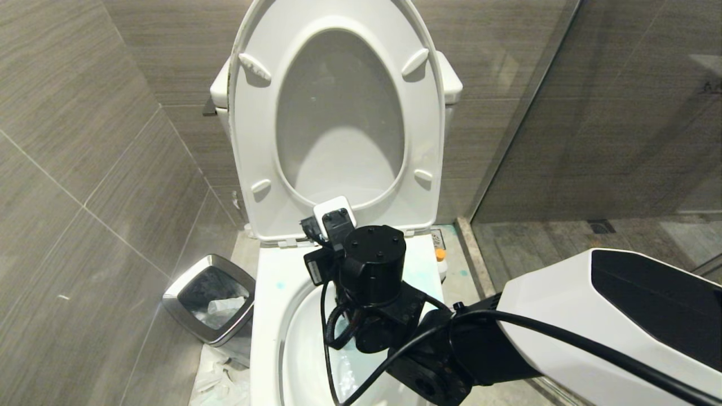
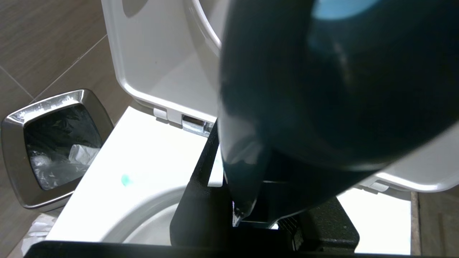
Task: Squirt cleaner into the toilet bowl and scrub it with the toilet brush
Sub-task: Scrub the toilet bowl
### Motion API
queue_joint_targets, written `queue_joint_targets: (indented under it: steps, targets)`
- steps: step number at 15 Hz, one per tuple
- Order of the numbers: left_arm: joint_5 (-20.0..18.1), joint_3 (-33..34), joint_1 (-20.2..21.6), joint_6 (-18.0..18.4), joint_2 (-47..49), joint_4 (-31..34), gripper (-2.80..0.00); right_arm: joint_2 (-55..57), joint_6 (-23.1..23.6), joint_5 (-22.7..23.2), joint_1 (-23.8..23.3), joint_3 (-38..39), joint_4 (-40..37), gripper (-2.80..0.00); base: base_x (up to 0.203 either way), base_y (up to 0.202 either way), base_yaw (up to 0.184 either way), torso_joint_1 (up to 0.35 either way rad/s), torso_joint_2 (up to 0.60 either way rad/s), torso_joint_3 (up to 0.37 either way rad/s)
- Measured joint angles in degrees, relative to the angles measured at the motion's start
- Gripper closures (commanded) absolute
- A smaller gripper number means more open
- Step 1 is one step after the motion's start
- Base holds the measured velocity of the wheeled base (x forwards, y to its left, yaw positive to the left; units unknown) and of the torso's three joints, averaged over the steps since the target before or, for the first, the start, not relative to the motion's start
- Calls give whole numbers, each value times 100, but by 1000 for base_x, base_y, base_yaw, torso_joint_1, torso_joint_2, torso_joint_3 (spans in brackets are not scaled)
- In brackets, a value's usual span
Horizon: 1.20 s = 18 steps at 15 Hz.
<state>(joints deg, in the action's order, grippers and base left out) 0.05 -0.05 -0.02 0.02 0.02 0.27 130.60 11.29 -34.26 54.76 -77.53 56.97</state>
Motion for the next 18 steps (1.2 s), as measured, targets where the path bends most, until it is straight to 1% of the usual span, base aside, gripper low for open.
queue_joint_targets:
  steps: [6, 12, 15, 18]
  targets:
    - [-5, 0, 0, 0, -2, 0, 0, 82, -5, -2, -12, -9, 4, 0, 0, 0, 0, 0, 0, 0]
    - [-5, 2, 0, 0, -5, -2, 0, 401, -2, 13, -185, -112, 26, 0, 0, 0, 0, 0, 0, 0]
    - [-5, 0, 0, -1, -5, -2, 0, 643, -2, 24, -254, -411, 11, 0, 0, 0, 0, 0, 0, 0]
    - [-5, 0, -2, -2, -7, 0, 0, 844, 1, 33, -258, -902, -157, 0, 0, 0, 0, 0, 0, 0]
